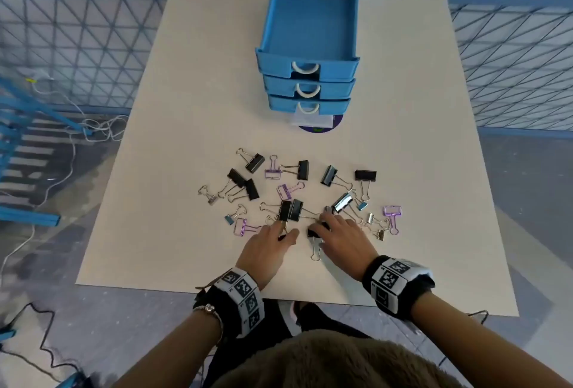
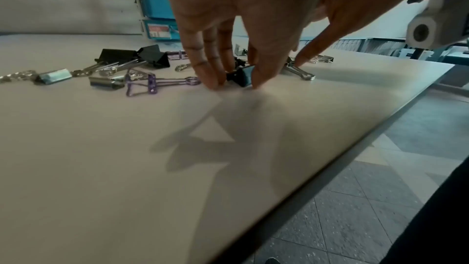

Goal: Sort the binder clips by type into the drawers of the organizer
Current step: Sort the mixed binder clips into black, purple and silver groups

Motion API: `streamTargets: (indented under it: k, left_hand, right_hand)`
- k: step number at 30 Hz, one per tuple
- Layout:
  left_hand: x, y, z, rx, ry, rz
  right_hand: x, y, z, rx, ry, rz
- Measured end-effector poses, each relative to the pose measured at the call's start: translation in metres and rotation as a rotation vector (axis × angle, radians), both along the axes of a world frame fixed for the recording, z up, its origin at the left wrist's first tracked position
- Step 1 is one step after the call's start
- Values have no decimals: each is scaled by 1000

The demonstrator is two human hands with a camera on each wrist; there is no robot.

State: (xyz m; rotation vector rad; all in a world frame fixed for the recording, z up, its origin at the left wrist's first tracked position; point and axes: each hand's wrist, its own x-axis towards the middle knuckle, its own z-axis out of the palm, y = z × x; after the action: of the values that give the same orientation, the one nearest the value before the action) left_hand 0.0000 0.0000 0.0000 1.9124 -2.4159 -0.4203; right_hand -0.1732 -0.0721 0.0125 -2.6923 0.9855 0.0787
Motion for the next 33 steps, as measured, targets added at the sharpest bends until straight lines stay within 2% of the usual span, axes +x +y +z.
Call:
streamTargets:
  k: [4,7,10,13,17,23,25,28,33]
  left_hand:
    - [1,-3,6,16,-67,-44]
    - [9,0,7,44,35,-76]
    - [16,2,15,142,191,-105]
    - [25,3,21,198,358,-46]
    - [35,9,37,182,581,42]
    - [69,4,56,92,766,272]
    - [91,0,54,23,729,375]
    - [130,0,46,-52,550,489]
    - [185,21,25,25,316,602]
  right_hand:
    - [7,4,-1,10,16,-99]
    - [11,14,-2,36,76,-136]
    - [14,20,5,143,102,-196]
    - [11,20,16,219,25,-302]
    - [5,17,33,301,-115,-439]
    - [49,-2,49,313,-229,-437]
    - [77,-8,51,328,-257,-419]
    - [123,-10,52,383,-248,-346]
    - [200,7,42,420,-85,-184]
